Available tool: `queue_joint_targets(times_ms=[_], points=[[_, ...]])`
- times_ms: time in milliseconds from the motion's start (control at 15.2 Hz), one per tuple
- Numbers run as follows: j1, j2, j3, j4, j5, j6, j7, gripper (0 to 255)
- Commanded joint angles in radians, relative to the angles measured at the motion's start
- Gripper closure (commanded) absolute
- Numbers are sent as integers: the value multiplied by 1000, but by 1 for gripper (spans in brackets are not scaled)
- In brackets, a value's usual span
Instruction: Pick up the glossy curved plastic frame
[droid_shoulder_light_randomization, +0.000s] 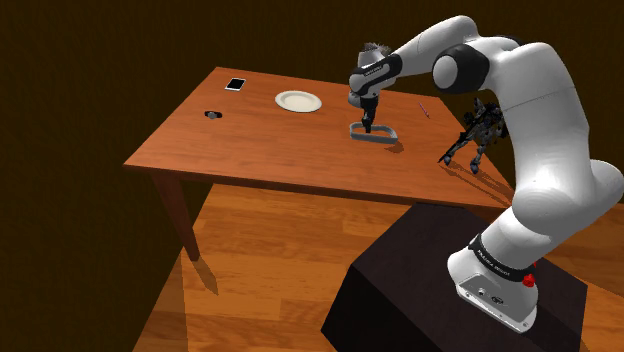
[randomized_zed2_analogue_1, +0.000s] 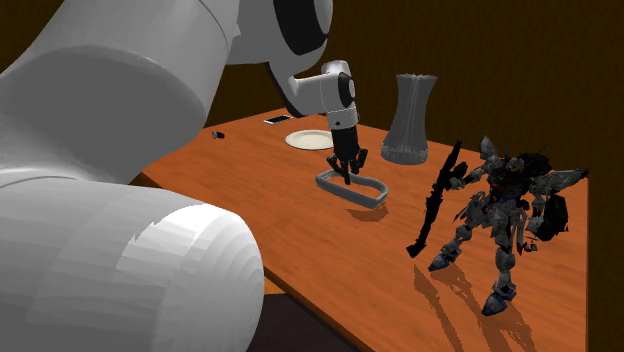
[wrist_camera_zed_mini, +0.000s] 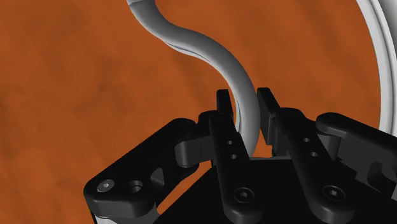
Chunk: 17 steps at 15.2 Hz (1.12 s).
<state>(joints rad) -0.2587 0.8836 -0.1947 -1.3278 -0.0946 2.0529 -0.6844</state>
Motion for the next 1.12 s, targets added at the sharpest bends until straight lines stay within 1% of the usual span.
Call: queue_joint_targets(times_ms=[0, 924, 1056], points=[[0, -7, -1, 2, 0, -9, -2, 255], [7, -111, -9, 17, -6, -125, -22, 255], [7, -111, -9, 18, -6, -127, -22, 255]])
